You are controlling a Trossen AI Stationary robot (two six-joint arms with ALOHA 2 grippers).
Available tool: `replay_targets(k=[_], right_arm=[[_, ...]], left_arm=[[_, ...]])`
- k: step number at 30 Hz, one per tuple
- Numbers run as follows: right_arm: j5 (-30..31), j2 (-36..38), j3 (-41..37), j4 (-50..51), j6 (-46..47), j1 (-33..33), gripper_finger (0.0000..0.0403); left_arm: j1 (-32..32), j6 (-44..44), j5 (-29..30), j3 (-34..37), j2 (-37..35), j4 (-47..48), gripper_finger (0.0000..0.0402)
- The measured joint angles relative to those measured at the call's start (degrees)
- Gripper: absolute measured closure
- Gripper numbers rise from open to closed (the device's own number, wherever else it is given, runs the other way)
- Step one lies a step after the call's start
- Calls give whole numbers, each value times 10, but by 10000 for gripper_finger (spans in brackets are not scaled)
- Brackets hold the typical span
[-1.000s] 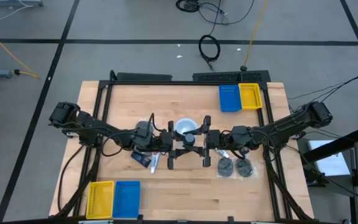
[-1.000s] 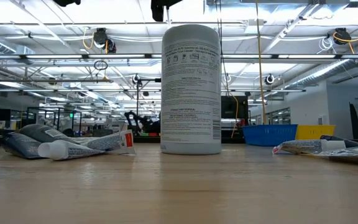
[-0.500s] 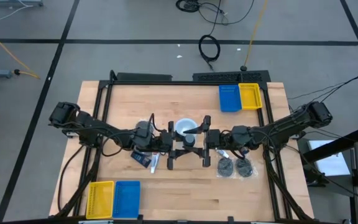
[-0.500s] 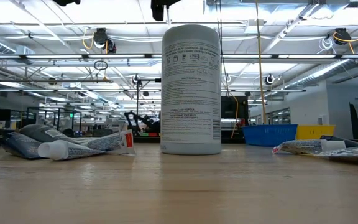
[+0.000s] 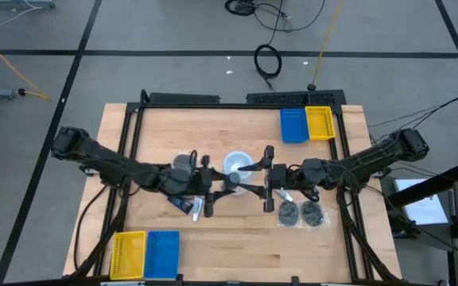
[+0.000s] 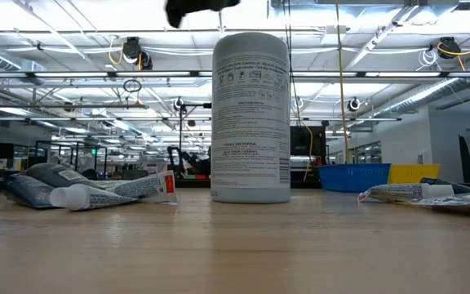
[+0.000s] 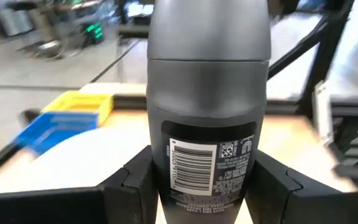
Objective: Pick & Place Travel size toiletries
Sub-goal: Put the right black roll-on bottle into the bottom yellow bin
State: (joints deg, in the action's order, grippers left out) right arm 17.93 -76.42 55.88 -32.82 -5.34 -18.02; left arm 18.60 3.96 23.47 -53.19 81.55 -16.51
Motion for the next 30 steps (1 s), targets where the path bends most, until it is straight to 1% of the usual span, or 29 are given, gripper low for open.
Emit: replay_targets(k=[3,6,9,12,15,18,24,28,30], right_arm=[[0,1,0,0,-9,-8,207],[0,0,0,1,-23,-13,209],[0,0,0,5,-23,-15,209],[0,0,0,8,-25,-16,210],[0,0,0,12,-22,-16,211],[0,0,0,16,-19,-16,211],[0,0,0,14,-20,-16,215],[-1,0,0,14,-20,-16,215],[-1,0,0,14,-20,-16,215]], left_arm=[[30,27,44,0,-39,66,234],[69,75,80,0,-78,139,234],[112,149,120,0,-113,228,234],[159,244,139,0,-140,309,234],[213,335,146,0,-158,379,234],[264,411,151,0,-163,413,234],[358,578,122,0,-155,465,234],[418,705,119,0,-145,502,234],[444,766,102,0,-137,521,234]])
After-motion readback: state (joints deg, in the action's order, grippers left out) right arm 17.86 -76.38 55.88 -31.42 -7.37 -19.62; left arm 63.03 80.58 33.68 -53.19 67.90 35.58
